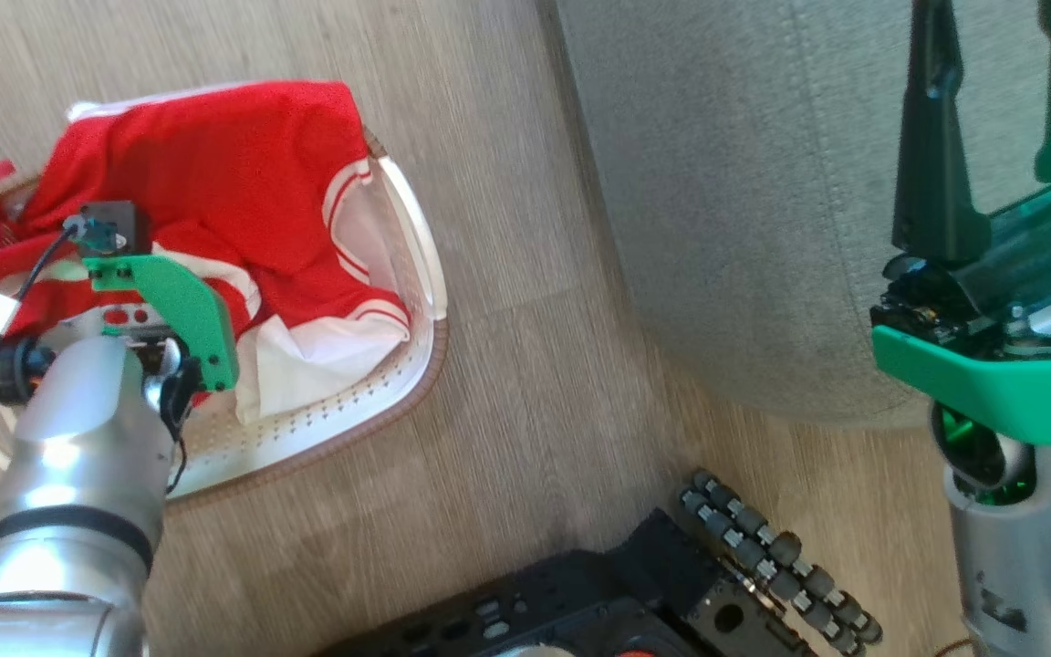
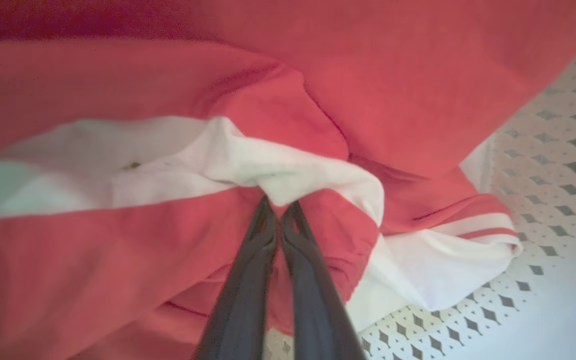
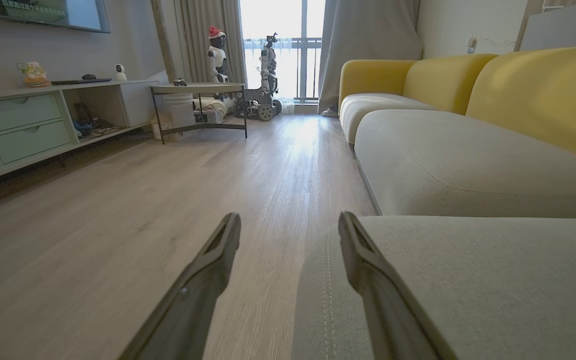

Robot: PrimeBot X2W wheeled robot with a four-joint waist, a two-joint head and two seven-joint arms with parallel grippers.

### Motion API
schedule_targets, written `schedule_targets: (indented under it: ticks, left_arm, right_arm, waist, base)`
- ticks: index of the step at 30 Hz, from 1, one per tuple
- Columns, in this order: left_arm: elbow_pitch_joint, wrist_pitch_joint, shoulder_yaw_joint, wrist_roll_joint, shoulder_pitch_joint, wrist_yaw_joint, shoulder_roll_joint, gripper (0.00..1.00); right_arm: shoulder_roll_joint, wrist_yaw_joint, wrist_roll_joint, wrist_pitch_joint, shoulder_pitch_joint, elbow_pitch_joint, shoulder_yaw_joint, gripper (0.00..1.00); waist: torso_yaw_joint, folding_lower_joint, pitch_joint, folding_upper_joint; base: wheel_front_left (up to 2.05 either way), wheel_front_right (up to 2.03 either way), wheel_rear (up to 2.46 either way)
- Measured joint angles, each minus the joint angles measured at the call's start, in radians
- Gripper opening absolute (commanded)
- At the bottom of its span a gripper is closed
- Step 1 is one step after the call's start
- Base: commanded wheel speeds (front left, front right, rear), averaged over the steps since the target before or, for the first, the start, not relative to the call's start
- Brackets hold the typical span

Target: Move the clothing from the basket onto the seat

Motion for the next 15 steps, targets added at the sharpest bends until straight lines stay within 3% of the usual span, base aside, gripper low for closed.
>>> schedule_targets:
  ticks: [15]
  left_arm:
    - [-0.003, -0.237, -0.055, -0.029, 0.138, -0.051, -0.074, 0.00]
  right_arm:
    - [-0.029, 0.000, -0.002, 0.000, 0.063, 0.092, 0.001, 1.00]
  waist:
    - [0.047, 0.0000, -0.250, 0.0001]
  base:
    - [0.00, 0.00, 0.00]
